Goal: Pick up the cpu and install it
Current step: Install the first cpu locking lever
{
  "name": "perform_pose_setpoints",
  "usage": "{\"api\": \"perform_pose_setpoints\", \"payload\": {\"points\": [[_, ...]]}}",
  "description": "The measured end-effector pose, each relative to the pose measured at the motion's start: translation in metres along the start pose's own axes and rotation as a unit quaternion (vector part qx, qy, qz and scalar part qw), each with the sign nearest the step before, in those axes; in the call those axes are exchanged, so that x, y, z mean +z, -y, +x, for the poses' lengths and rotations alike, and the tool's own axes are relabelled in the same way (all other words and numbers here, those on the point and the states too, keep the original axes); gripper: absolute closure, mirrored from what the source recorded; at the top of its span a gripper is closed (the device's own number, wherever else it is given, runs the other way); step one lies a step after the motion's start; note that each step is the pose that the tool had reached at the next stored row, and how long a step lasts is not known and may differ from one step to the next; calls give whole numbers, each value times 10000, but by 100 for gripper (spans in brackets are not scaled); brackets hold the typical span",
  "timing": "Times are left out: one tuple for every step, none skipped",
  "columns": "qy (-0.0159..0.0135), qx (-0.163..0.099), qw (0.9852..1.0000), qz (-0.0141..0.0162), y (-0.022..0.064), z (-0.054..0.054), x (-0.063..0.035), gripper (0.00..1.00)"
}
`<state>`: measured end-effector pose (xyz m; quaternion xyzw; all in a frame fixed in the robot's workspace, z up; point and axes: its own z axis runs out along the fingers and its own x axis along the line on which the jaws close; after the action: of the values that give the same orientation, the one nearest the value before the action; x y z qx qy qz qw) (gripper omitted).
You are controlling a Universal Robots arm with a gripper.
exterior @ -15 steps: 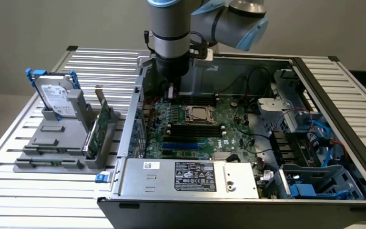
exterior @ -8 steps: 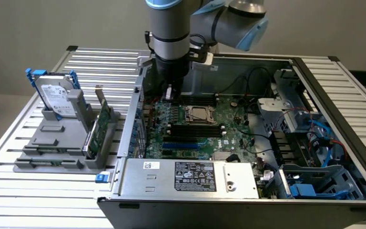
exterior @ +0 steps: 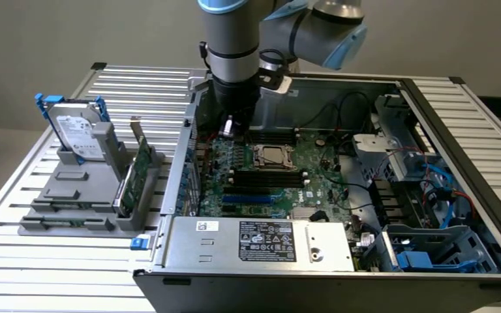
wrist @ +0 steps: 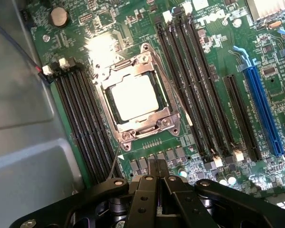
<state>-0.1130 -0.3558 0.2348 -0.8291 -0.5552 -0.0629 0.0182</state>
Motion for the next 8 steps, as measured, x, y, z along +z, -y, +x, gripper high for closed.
{"api": "perform_pose_setpoints", "payload": {"points": [[-2,64,10000,-6,0,0,0,89],[-4,124,9999,-11,1,0,0,89],[-6,180,9998,-14,1,-1,-1,89],[-9,234,9997,-17,2,-1,-1,89],[-14,283,9996,-18,3,-2,-1,89],[-23,329,9995,-18,5,-3,-1,89],[-36,378,9993,-16,6,-3,-1,89],[-49,421,9991,-13,8,-4,-1,89]]}}
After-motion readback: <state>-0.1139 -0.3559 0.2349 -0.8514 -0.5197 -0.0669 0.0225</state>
